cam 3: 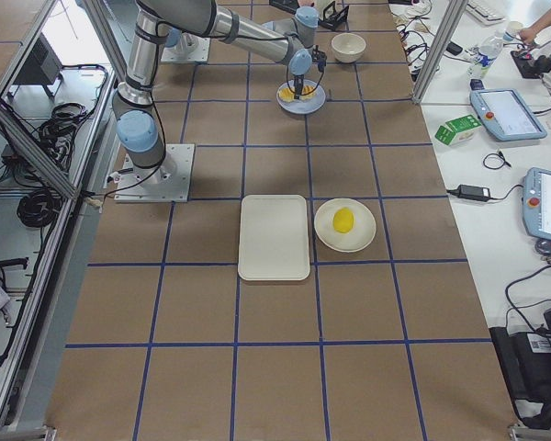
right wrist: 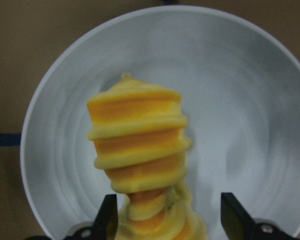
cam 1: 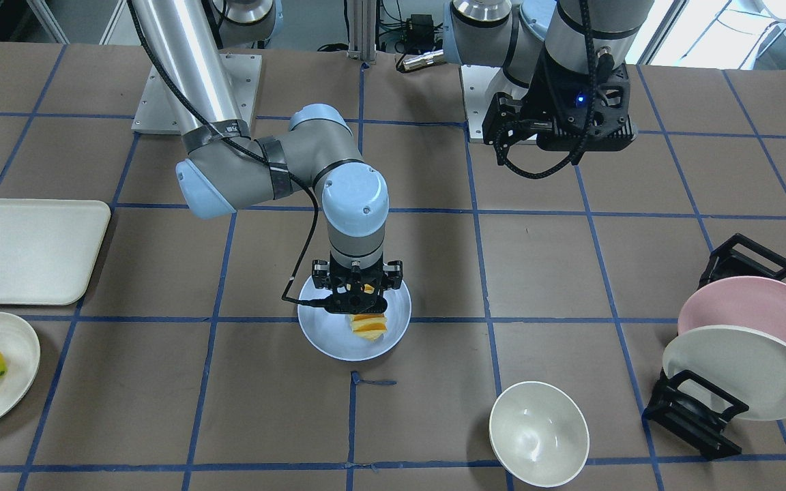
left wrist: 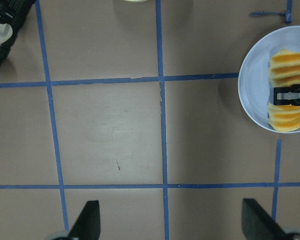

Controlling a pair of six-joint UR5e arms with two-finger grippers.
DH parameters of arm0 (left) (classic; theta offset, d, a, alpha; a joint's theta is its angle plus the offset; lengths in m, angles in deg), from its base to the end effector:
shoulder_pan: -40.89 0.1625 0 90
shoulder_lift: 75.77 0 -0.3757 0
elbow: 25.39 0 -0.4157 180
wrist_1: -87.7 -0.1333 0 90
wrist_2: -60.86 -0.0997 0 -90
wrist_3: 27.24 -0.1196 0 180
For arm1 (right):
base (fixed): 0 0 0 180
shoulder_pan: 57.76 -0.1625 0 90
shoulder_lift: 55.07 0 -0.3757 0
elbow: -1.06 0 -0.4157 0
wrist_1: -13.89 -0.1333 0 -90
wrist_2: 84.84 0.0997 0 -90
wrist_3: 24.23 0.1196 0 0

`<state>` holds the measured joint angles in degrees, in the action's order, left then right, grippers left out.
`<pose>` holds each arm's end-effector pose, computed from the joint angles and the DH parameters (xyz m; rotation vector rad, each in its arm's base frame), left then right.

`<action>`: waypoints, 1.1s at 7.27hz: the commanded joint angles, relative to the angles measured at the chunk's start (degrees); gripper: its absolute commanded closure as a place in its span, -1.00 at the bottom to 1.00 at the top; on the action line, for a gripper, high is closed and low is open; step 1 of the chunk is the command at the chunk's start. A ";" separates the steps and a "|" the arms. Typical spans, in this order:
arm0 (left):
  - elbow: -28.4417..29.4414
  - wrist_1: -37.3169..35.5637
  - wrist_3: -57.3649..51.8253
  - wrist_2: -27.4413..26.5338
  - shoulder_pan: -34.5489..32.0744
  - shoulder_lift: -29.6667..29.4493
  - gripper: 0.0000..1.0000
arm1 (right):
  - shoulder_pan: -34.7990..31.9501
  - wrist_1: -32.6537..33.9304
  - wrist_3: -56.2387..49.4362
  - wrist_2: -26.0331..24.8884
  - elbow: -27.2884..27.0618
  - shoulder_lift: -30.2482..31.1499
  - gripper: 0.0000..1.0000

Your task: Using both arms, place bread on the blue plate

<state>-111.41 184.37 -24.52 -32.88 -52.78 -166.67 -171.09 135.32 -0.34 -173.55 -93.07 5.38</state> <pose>-0.1581 -0.5039 0.4351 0.0286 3.0715 0.0905 0.3728 -0.5211 0.1354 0.0160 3.1359 0.0706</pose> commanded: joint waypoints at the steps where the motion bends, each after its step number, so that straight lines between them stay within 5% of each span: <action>1: -0.29 -4.26 -0.60 0.14 0.33 0.63 -1.00 | 0.74 -0.92 -0.86 -0.14 0.27 1.76 -1.00; 3: -0.29 -7.20 -4.36 0.05 0.51 0.37 -1.00 | 3.01 -7.14 -1.56 -1.02 0.53 6.50 -1.00; 8: -0.29 -7.99 -3.34 3.74 0.60 0.45 -1.00 | 21.73 -25.41 -10.88 -0.23 1.32 26.62 -1.00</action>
<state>-111.67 176.54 -28.49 -29.52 -52.19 -166.27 -153.45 114.75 -10.79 -173.96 -91.97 27.56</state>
